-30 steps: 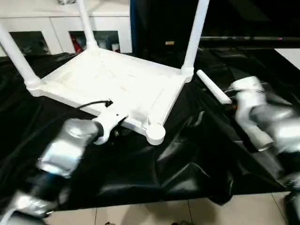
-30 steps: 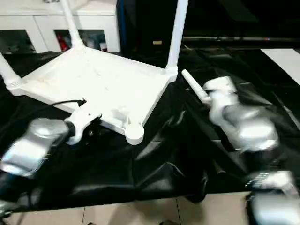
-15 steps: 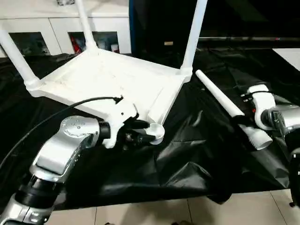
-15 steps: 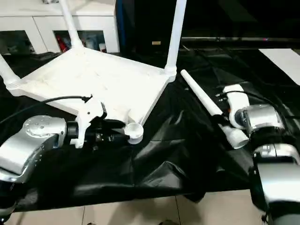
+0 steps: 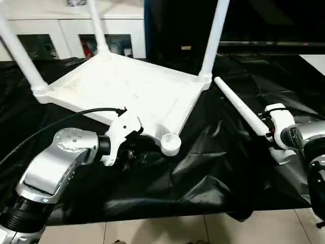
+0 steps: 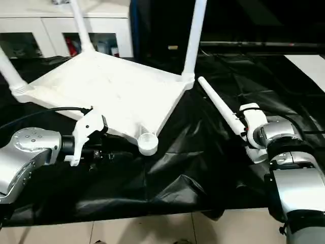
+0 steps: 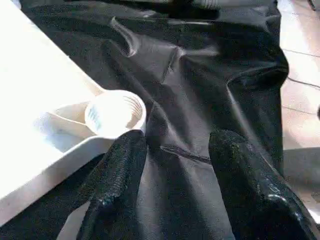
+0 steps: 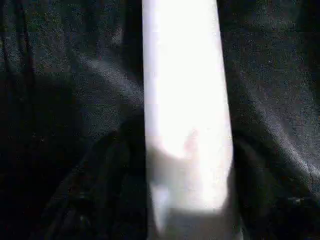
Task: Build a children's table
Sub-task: Pick table leg
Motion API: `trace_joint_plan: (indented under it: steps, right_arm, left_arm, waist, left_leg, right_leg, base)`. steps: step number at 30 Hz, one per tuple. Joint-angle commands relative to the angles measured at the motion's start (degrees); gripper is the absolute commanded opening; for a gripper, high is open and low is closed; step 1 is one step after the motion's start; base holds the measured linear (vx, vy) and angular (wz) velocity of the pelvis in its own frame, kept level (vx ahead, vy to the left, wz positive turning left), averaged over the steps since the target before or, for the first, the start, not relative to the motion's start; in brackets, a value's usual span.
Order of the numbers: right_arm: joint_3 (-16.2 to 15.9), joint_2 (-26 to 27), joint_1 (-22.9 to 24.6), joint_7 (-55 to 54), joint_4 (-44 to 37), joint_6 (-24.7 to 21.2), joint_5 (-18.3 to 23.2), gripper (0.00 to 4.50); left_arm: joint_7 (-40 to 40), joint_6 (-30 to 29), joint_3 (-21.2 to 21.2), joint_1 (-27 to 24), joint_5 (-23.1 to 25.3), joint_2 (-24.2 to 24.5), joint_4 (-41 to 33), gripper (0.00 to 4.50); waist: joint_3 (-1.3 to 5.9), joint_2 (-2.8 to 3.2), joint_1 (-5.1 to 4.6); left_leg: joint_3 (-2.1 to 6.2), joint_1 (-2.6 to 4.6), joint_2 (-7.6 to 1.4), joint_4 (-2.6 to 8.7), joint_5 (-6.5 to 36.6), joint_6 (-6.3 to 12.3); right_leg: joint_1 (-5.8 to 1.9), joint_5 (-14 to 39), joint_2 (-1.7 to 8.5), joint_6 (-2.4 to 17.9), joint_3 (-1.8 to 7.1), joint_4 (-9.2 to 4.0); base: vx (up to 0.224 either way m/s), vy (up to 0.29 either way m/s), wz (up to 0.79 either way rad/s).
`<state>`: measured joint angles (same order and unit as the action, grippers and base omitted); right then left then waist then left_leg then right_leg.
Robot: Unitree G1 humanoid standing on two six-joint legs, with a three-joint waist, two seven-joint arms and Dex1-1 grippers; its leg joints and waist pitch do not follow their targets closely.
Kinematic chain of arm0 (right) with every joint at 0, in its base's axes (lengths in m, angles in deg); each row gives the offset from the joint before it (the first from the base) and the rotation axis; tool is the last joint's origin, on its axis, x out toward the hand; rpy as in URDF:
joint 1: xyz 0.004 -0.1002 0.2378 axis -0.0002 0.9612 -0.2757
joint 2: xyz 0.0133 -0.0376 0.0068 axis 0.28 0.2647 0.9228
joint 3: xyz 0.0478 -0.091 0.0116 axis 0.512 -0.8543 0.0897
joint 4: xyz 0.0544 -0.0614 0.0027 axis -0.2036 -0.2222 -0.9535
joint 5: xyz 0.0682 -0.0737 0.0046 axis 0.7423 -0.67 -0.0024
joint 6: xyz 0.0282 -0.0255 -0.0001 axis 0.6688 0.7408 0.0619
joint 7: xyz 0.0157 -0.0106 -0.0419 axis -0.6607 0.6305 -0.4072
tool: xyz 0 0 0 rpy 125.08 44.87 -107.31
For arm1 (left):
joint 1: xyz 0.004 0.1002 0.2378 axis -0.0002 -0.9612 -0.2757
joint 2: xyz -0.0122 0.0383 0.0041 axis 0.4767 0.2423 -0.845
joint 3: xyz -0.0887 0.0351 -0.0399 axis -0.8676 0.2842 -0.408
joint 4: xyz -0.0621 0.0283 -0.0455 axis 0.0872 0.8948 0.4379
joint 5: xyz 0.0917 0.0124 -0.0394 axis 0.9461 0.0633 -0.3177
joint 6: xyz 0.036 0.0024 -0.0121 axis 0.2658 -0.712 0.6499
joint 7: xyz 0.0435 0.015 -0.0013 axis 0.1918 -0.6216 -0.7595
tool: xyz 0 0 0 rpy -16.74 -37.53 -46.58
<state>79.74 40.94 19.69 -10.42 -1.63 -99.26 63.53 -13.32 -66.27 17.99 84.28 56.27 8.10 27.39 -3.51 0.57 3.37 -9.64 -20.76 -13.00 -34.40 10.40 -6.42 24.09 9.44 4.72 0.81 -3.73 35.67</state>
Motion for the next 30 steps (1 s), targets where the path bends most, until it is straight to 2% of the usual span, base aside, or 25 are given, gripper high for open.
trace_joint_plan:
  steps: [1,4,5,8,10,11,14,15,17,19,20,21,22,23,24,25,27,28,29,30]
  right_arm:
    - [-0.1,-1.1,-1.2,-0.2,0.8,0.3,-0.5,2.79]
    - [0.3,-1.8,-1.6,-0.2,2.1,0.9,-0.8,2.66]
    - [0.5,-2.1,-1.7,-0.3,2.6,1.1,-0.9,2.4]
    - [0.7,-2.2,-1.8,-0.3,3.1,1.2,-1.0,2.26]
    - [1.2,-2.4,-1.9,-0.5,3.6,1.3,-0.8,2.14]
    - [1.2,-2.5,-1.9,-0.6,3.7,1.3,-0.8,1.98]
    - [1.4,-2.7,-1.8,-0.8,3.9,1.3,-0.7,1.92]
    - [1.6,-3.1,-1.5,-1.0,4.1,1.6,-0.5,1.91]
    - [2.1,-3.3,-1.3,-1.3,4.2,1.8,-0.2,1.9]
    - [4.0,-3.7,-0.9,-2.7,4.4,2.1,1.1,1.9]
    - [5.9,-3.9,-0.6,-4.6,4.5,2.5,2.4,1.89]
    - [6.1,-3.9,-0.5,-4.8,4.5,2.5,2.6,1.89]
    - [6.8,-4.0,-0.4,-5.6,4.5,2.8,2.9,1.89]
    - [7.8,-4.1,-0.1,-7.1,4.4,3.5,3.6,1.89]
    - [9.3,-4.3,0.4,-9.4,4.1,4.7,4.6,1.89]
    - [12.0,-4.5,1.2,-12.7,3.4,6.9,6.7,1.89]
    - [14.2,-4.3,2.1,-14.7,2.1,9.8,8.2,1.89]
    - [14.2,-4.3,2.1,-14.7,2.1,9.8,8.2,1.89]
    - [16.6,-3.3,3.8,-16.5,-1.1,14.6,9.8,1.89]
    - [16.6,-3.3,3.8,-16.5,-1.1,14.6,9.8,1.89]
  left_arm:
    - [0.6,-0.5,-0.8,1.3,-1.1,0.5,-1.1,2.44]
    - [1.4,-1.7,-1.1,1.8,-2.8,1.0,-2.1,2.72]
    - [1.7,-2.0,-1.1,2.1,-3.2,1.2,-2.2,2.81]
    - [1.8,-2.1,-1.0,2.3,-3.5,1.4,-2.1,3.08]
    - [1.8,-1.7,-0.6,2.6,-3.2,1.5,-1.7,3.17]
    - [1.7,-1.5,-0.4,2.6,-2.9,1.6,-1.5,3.34]
    - [1.7,-1.3,-0.2,2.7,-2.9,1.5,-1.1,3.57]
    - [1.3,-1.0,0.1,3.3,-2.9,1.4,-0.5,3.65]
    - [0.9,-0.9,0.1,3.6,-2.9,1.3,-0.2,3.89]
    - [-0.7,-0.5,-0.5,4.0,-2.8,0.6,0.9,3.94]
    - [-2.7,-0.5,-0.7,4.5,-2.1,-0.2,1.9,4.08]
    - [-2.8,-0.5,-0.7,4.6,-2.0,-0.3,2.0,4.08]
    - [-3.7,-0.5,-0.9,4.9,-1.7,-0.9,2.5,4.21]
    - [-5.7,-1.4,-1.5,5.5,-1.3,-1.9,3.4,4.3]
    - [-7.8,-2.1,-2.2,6.1,-0.8,-3.0,4.7,4.35]
    - [-11.1,-2.0,-3.2,7.0,0.0,-5.1,7.3,4.41]
    - [-13.6,-0.9,-3.9,7.6,0.4,-7.2,9.4,4.47]
    - [-13.6,-0.9,-3.9,7.6,0.4,-7.2,9.4,4.5]
    - [-16.9,-0.1,-5.6,8.7,-0.6,-10.7,11.4,4.5]
    - [-16.9,-0.1,-5.6,8.7,-0.6,-10.7,11.4,4.5]
  waist:
    - [4.0,-0.02,0.21]
    - [3.95,0.04,0.15]
    - [3.95,0.16,0.16]
    - [3.99,0.04,0.22]
    - [4.01,0.41,0.14]
    - [3.99,0.19,0.02]
    - [4.04,0.16,-0.09]
    - [4.1,-0.3,-0.07]
    - [4.07,-0.17,-0.04]
    - [4.08,-0.35,-0.04]
    - [4.11,-0.51,-0.01]
    - [4.11,-0.47,0.01]
    - [4.23,-0.74,0.08]
    - [4.19,-0.61,0.05]
    - [4.26,-0.75,0.01]
    - [4.34,-1.01,0.02]
    - [4.48,-1.12,0.06]
    - [4.49,-1.12,0.12]
    - [4.62,-1.15,0.1]
    - [4.63,-1.09,0.14]
  left_leg:
    - [-1.05,-0.03,0.91,3.12,14.0,0.38]
    - [-1.0,-0.03,0.94,3.09,14.8,0.14]
    - [-0.98,0.02,0.94,3.06,15.1,0.11]
    - [-1.0,-0.12,1.0,3.02,14.8,0.2]
    - [-0.94,-0.13,1.04,2.97,14.7,0.13]
    - [-0.98,-0.14,1.04,2.96,14.9,0.21]
    - [-0.98,-0.22,1.05,2.94,14.6,0.3]
    - [-1.03,-0.19,1.06,2.89,14.0,0.55]
    - [-1.09,-0.22,1.1,2.83,13.7,0.63]
    - [-1.13,-0.26,1.12,2.82,13.4,0.67]
    - [-1.16,-0.25,1.11,2.81,13.1,0.68]
    - [-1.18,-0.2,1.15,2.77,13.1,0.71]
    - [-1.16,-0.23,1.15,2.74,12.7,0.75]
    - [-1.17,-0.34,1.21,2.77,12.5,0.82]
    - [-1.26,-0.21,1.24,2.64,12.2,0.76]
    - [-1.31,-0.43,1.4,2.6,10.9,0.94]
    - [-1.36,-0.54,1.52,2.52,10.3,1.34]
    - [-1.35,-0.51,1.51,2.48,10.2,1.38]
    - [-1.33,-0.71,1.57,2.49,9.5,1.72]
    - [-1.45,-0.74,1.63,2.35,8.9,1.93]
  right_leg:
    - [-3.32,16.3,1.49,13.5,1.33,-4.12]
    - [-3.25,17.4,1.48,13.1,1.28,-4.21]
    - [-3.17,17.6,1.46,13.1,1.28,-4.23]
    - [-3.25,17.1,1.37,13.0,1.25,-4.14]
    - [-3.27,17.2,1.38,13.0,1.22,-4.09]
    - [-3.27,17.2,1.32,12.9,1.2,-4.18]
    - [-3.31,17.1,1.36,12.9,1.19,-4.15]
    - [-3.29,17.4,1.35,12.8,1.2,-4.08]
    - [-3.26,17.5,1.34,12.8,1.24,-4.16]
    - [-3.26,17.4,1.3,12.5,1.26,-4.13]
    - [-3.24,17.2,1.3,12.4,1.26,-4.11]
    - [-3.2,17.3,1.26,12.2,1.28,-4.18]
    - [-3.3,17.1,1.34,12.2,1.25,-4.11]
    - [-3.32,17.0,1.29,12.1,1.27,-4.07]
    - [-3.22,16.6,1.24,11.8,1.31,-4.12]
    - [-3.36,15.6,1.26,11.5,1.33,-4.11]
    - [-3.47,15.0,1.25,11.0,1.3,-4.1]
    - [-3.46,15.1,1.31,10.8,1.26,-4.1]
    - [-3.56,14.6,1.3,10.8,1.21,-4.0]
    - [-3.55,13.4,1.2,10.6,1.25,-4.08]
  base:
    - [0.0,0.0,0.0]
    - [0.0,0.0,0.0]
    - [0.0,0.0,0.0]
    - [0.0,0.0,0.0]
    - [0.0,0.0,0.0]
    - [0.0,0.0,0.0]
    - [0.0,0.0,0.0]
    - [0.0,0.0,0.0]
    - [0.0,0.0,0.0]
    - [0.0,0.0,0.0]
    - [0.0,0.0,0.0]
    - [0.0,0.0,0.0]
    - [0.0,0.0,0.0]
    - [0.0,0.0,0.0]
    - [0.0,0.0,0.0]
    - [0.0,0.0,0.0]
    - [0.0,0.0,0.0]
    - [0.0,0.0,0.0]
    - [0.0,0.0,0.0]
    - [0.0,0.0,0.0]
